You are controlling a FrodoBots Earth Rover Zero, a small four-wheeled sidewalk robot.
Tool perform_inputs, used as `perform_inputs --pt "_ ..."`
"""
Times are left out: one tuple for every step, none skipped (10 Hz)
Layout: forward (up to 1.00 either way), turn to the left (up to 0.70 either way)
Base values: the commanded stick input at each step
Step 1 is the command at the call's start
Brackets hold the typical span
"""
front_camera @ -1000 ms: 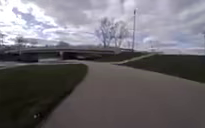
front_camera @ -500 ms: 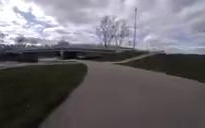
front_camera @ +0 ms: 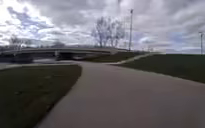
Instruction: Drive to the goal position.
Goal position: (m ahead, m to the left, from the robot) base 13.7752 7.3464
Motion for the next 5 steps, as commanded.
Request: perform_inputs --pt "1.00 0.00" --pt "1.00 0.00" --pt "1.00 0.00" --pt "1.00 0.00" --pt "1.00 0.00"
